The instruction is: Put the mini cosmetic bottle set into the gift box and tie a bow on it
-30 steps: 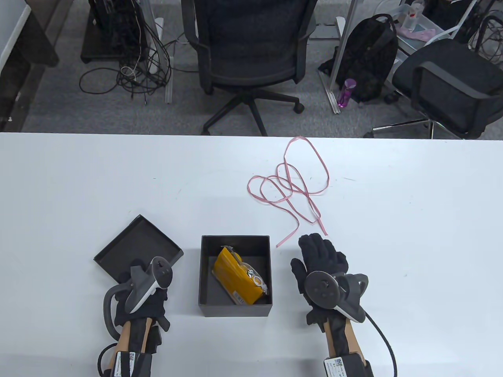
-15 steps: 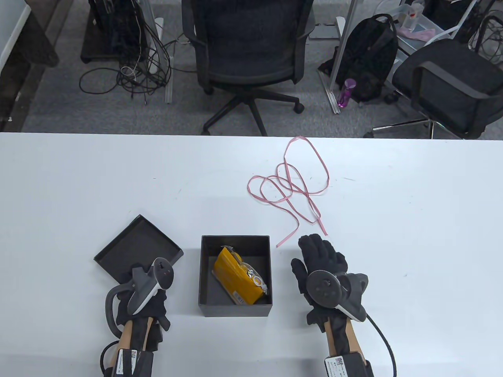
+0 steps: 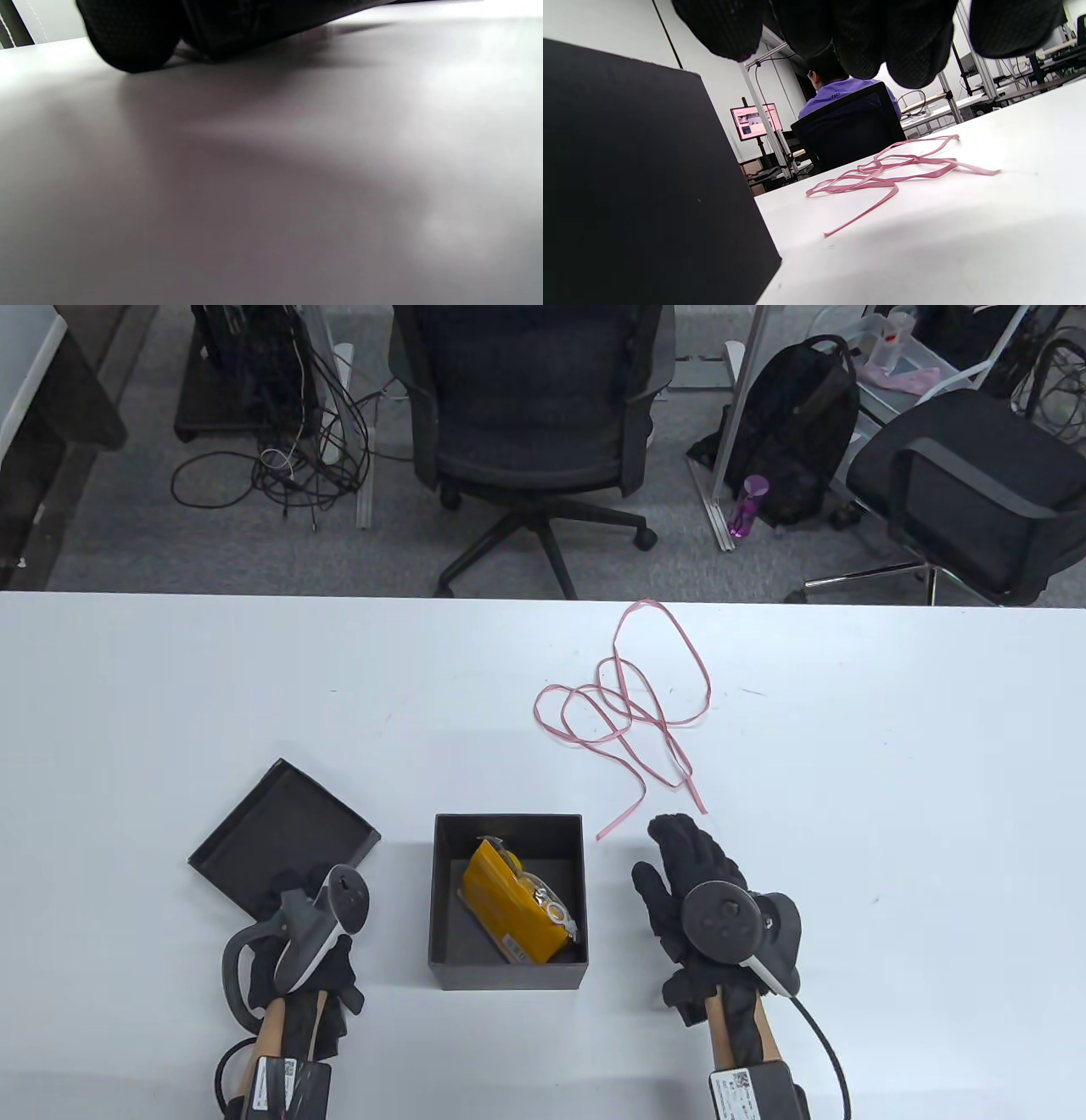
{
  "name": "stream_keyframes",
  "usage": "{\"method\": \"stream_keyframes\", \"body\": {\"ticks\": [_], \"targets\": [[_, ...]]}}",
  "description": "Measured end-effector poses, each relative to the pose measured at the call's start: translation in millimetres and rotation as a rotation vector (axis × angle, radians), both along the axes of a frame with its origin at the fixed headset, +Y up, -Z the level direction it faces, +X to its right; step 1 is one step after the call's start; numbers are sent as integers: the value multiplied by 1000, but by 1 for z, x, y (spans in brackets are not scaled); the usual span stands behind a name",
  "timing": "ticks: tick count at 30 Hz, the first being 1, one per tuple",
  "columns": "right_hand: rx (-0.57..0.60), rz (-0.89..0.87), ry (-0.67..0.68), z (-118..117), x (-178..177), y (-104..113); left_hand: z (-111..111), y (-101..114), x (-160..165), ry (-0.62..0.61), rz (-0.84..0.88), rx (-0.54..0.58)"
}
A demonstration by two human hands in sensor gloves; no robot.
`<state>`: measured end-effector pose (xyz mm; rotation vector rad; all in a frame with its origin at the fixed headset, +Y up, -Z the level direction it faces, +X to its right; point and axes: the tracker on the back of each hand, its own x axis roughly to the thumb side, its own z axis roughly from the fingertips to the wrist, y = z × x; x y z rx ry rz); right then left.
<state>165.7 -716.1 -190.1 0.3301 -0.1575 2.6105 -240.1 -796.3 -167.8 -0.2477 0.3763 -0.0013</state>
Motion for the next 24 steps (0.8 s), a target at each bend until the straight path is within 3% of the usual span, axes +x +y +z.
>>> {"method": "stream_keyframes", "body": {"ticks": [6, 14, 17, 19, 24], "targets": [[-27, -118, 13, -1, 3, -3, 1, 30, -5, -29, 116, 261], [-140, -335, 166, 1, -6, -1, 14, 82, -5, -230, 784, 724], [-123, -382, 207, 4, -12, 4, 20, 95, 0, -234, 1038, 800], [-111, -399, 231, 6, -15, 8, 24, 103, 4, -261, 1120, 817], [-59, -393, 280, 12, -24, 17, 37, 123, 17, -304, 1108, 912]]}}
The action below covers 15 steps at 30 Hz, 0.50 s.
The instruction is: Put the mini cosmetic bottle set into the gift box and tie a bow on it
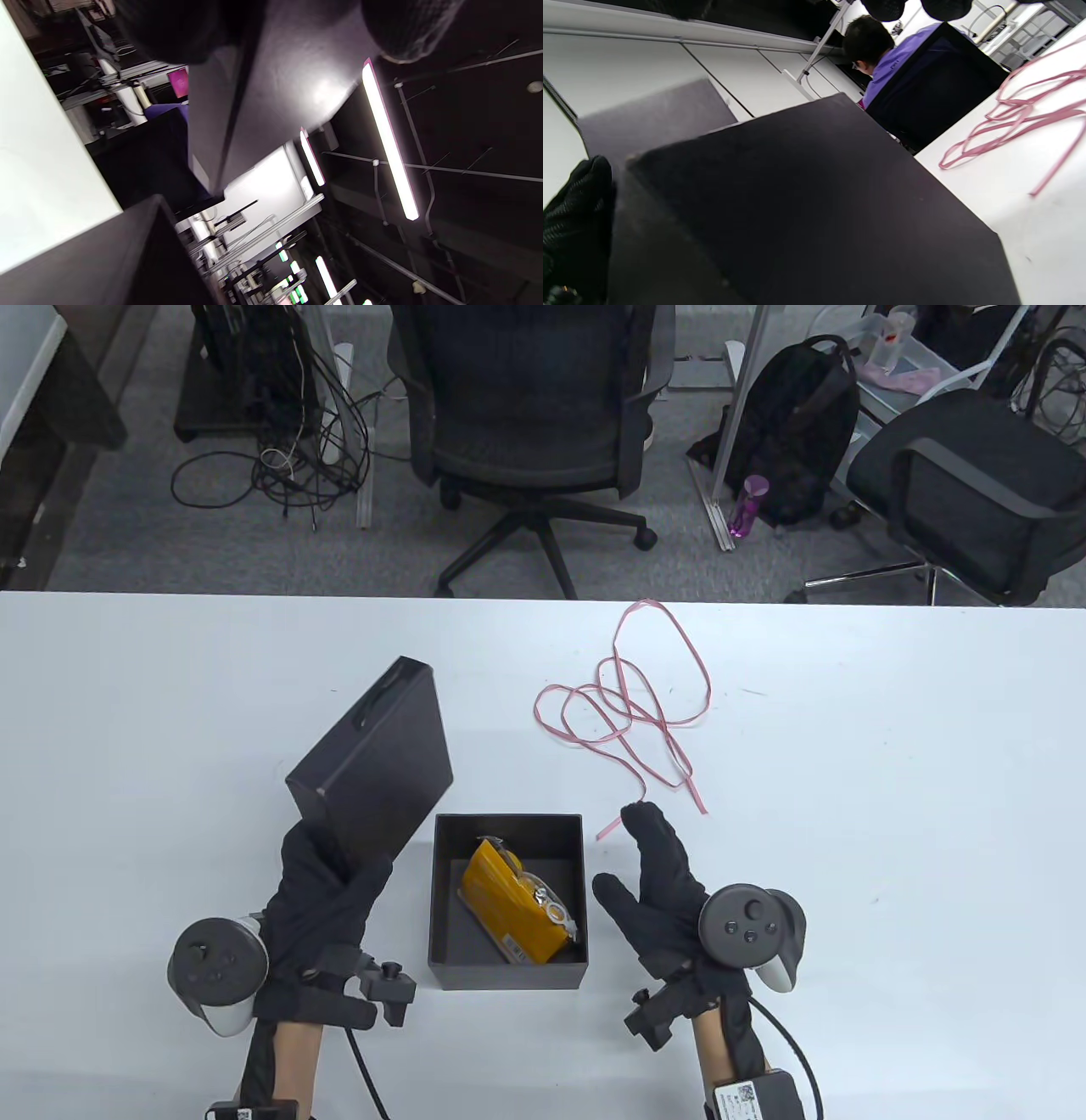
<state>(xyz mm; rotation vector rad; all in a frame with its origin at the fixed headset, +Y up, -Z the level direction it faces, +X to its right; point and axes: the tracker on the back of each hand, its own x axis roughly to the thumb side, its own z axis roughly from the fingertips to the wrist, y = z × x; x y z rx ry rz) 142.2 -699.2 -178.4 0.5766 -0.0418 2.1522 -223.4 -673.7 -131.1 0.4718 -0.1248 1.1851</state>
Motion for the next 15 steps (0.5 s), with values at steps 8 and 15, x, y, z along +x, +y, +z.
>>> {"method": "stream_keyframes", "body": {"ticks": [8, 15], "targets": [[56, -82, 103, 10, -13, 15, 12, 12, 43, -431, 251, -82], [24, -359, 229, 17, -22, 23, 14, 0, 70, -542, 264, -173]]}}
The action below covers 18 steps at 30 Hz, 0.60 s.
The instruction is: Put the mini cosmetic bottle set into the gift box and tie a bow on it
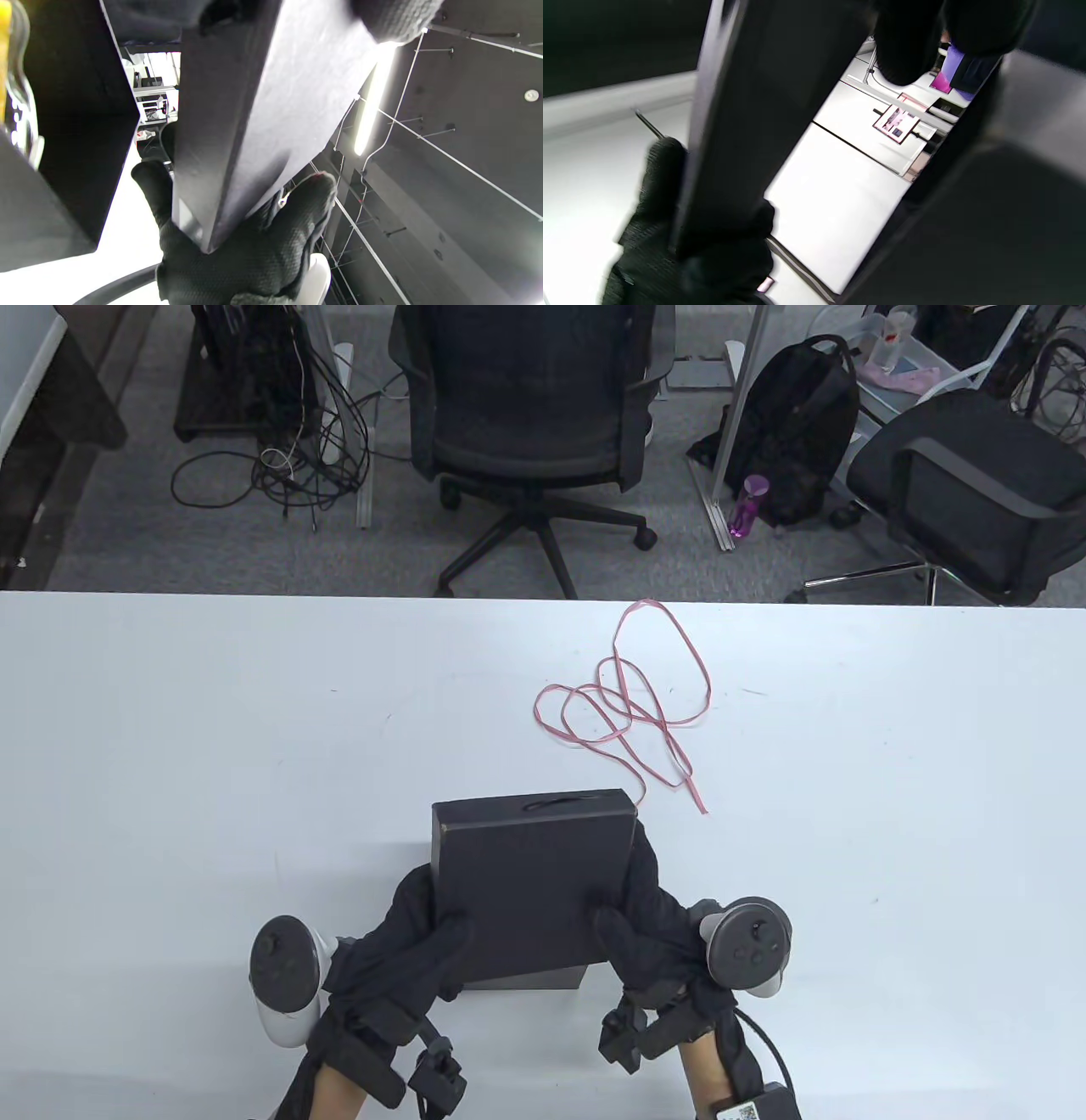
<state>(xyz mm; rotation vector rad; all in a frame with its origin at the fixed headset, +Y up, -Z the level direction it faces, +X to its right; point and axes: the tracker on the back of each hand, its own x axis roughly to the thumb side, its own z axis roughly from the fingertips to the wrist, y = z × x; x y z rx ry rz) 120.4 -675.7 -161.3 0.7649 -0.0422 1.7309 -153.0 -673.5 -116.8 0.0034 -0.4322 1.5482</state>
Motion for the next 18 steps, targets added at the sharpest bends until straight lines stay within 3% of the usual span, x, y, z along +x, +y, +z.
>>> {"method": "stream_keyframes", "body": {"ticks": [4, 12, 15, 18], "targets": [[-38, -66, 2, 0, 1, -1, -1, -5, 4, -18, 21, -31], [-51, -94, -99, 11, -9, 5, 9, 8, 3, 181, -217, 138], [-131, -92, -85, 12, -11, 3, 12, 13, 2, 209, -284, 194], [-218, -59, -93, 10, -12, -4, 12, 14, 3, 177, -302, 175]]}}
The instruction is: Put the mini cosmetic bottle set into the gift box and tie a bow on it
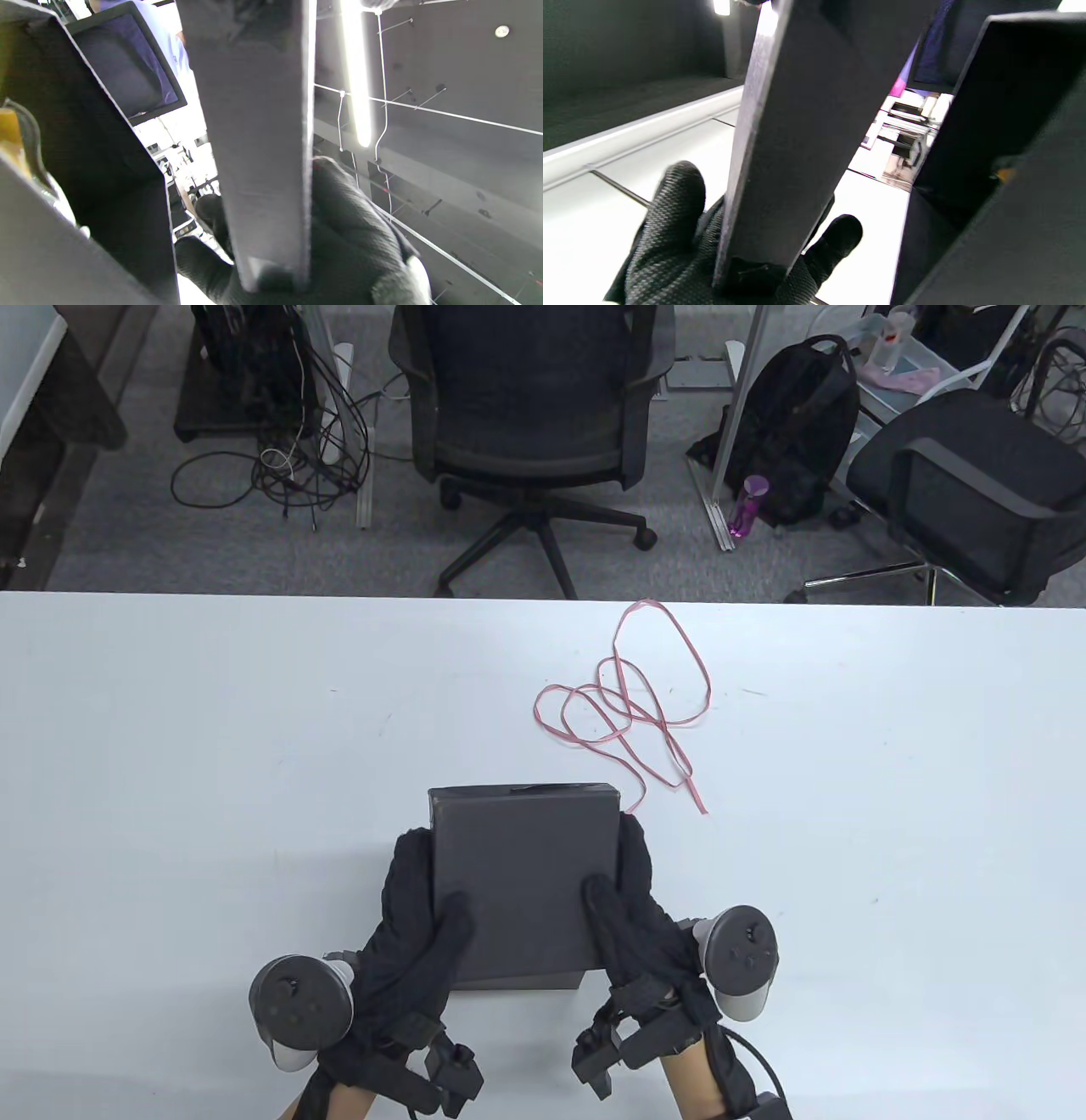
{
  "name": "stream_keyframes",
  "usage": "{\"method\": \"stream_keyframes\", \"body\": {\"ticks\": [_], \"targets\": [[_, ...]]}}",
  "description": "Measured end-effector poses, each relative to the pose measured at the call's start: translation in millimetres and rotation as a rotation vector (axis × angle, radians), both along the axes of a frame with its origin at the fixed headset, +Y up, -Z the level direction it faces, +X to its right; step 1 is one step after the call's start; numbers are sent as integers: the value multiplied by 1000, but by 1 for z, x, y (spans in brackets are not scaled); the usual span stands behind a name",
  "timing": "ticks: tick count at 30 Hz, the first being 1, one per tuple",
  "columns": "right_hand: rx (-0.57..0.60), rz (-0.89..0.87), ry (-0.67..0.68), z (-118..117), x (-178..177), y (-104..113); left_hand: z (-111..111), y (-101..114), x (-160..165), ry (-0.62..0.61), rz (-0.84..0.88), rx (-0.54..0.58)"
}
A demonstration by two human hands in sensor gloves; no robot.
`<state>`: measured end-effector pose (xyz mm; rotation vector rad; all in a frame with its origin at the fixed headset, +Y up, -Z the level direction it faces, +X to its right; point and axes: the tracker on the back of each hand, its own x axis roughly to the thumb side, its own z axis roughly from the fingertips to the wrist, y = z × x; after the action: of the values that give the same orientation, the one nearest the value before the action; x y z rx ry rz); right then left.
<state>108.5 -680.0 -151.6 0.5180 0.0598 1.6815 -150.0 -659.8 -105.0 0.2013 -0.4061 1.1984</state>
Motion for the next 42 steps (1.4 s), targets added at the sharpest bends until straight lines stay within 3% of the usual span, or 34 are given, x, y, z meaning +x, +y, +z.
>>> {"method": "stream_keyframes", "body": {"ticks": [9, 31, 42], "targets": [[-199, -74, 4, -8, 1, -23, -6, -13, 4, -42, -8, -151], [-252, -36, -3, -8, -3, -33, -19, -27, -7, 9, -146, -368], [-240, -38, 22, -8, -8, -33, -23, -37, -10, 83, -109, -368]]}}
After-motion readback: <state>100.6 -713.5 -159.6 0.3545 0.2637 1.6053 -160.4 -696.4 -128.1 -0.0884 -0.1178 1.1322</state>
